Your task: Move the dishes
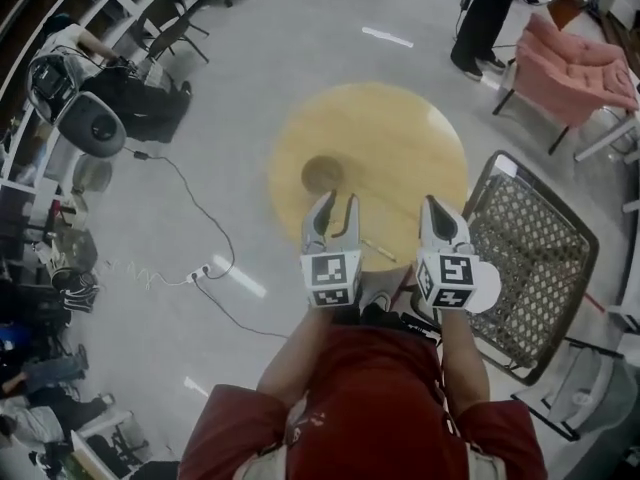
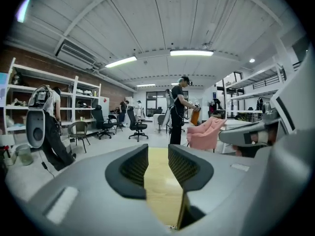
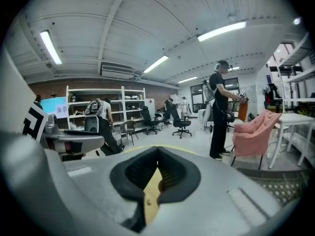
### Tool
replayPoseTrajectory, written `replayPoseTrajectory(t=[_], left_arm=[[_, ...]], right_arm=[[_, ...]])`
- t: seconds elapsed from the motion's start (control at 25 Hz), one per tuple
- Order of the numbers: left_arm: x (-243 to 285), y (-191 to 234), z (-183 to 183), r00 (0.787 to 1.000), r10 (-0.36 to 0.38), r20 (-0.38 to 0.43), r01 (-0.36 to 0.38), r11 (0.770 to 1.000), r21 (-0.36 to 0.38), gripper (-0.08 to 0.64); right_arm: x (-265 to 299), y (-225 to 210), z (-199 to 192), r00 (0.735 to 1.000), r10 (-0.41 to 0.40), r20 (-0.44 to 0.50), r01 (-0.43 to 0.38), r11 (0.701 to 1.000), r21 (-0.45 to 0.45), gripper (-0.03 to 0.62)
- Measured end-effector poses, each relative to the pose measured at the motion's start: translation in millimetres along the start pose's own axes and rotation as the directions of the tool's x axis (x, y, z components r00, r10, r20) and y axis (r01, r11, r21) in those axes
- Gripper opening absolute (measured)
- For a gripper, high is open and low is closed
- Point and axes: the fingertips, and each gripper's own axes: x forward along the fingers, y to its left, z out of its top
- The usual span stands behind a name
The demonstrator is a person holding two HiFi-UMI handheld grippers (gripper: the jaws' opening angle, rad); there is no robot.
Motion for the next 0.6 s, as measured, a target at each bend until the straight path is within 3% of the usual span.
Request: replayPoseTrajectory(t=[0.32,0.6], left_arm=[[-22,46,9,0.996,0.056,0.076,-0.057,0.998,0.003,0.135],[-27,65,18,0.986,0.066,0.153,-0.071,0.997,0.027,0.118]], right_arm=[[25,50,4,0.995,0.096,-0.014,-0.096,0.995,-0.03,0.003],[42,70,-4,0.99,0.133,-0.042,-0.135,0.989,-0.064,0.003]])
